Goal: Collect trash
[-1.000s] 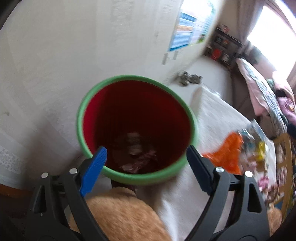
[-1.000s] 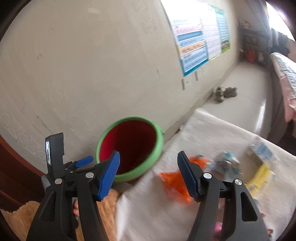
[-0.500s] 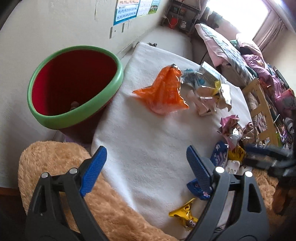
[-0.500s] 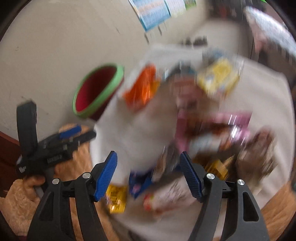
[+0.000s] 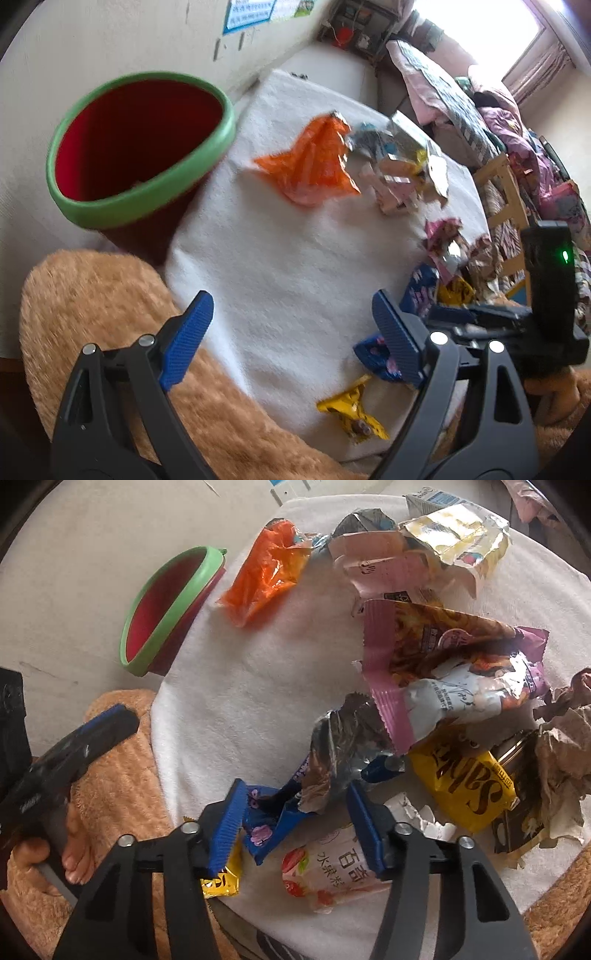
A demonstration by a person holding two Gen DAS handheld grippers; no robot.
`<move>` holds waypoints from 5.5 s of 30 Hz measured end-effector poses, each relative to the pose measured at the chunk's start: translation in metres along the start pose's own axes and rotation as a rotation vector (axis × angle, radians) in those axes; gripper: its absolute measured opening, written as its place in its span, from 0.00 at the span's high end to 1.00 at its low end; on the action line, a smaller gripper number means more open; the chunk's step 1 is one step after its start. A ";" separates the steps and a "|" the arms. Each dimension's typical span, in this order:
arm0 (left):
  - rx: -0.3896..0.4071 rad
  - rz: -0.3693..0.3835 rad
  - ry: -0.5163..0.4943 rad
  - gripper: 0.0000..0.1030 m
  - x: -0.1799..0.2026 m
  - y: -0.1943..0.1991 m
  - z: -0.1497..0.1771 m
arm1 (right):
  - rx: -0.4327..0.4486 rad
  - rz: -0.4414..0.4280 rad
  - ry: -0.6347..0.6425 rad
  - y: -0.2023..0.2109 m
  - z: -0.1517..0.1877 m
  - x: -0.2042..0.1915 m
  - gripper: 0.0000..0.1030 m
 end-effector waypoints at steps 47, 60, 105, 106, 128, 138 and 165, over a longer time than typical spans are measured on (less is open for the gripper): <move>-0.129 -0.103 -0.093 0.65 0.031 -0.056 -0.025 | 0.318 0.111 -0.034 0.080 -0.034 0.038 0.40; -0.052 -0.133 -0.058 0.31 0.029 -0.063 -0.038 | 0.196 0.086 0.030 0.049 -0.014 0.012 0.40; 0.067 -0.157 0.031 0.71 -0.004 -0.037 -0.050 | 0.133 0.087 0.074 0.017 -0.015 0.003 0.72; 0.076 -0.159 0.042 0.71 -0.007 -0.033 -0.052 | 0.138 0.088 0.081 0.019 -0.016 0.001 0.72; 0.167 -0.157 0.081 0.71 -0.018 0.003 -0.066 | 0.261 0.124 0.196 0.062 -0.029 -0.034 0.72; 0.199 -0.159 0.110 0.71 -0.027 0.016 -0.071 | 0.282 0.107 0.213 0.070 -0.040 -0.041 0.72; 0.247 -0.254 0.261 0.71 -0.125 0.036 -0.101 | 0.262 0.035 0.376 0.023 -0.125 -0.140 0.72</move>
Point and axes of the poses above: each gripper's, at about its wrist camera, not at the fingertips, and y roughly against the way its jaws point, x to its right, z to its underside, the point moved 4 cm from there along -y, roughly the way its jaws point, and after that the axes turned 3 degrees about y, right-handed, at the moved point
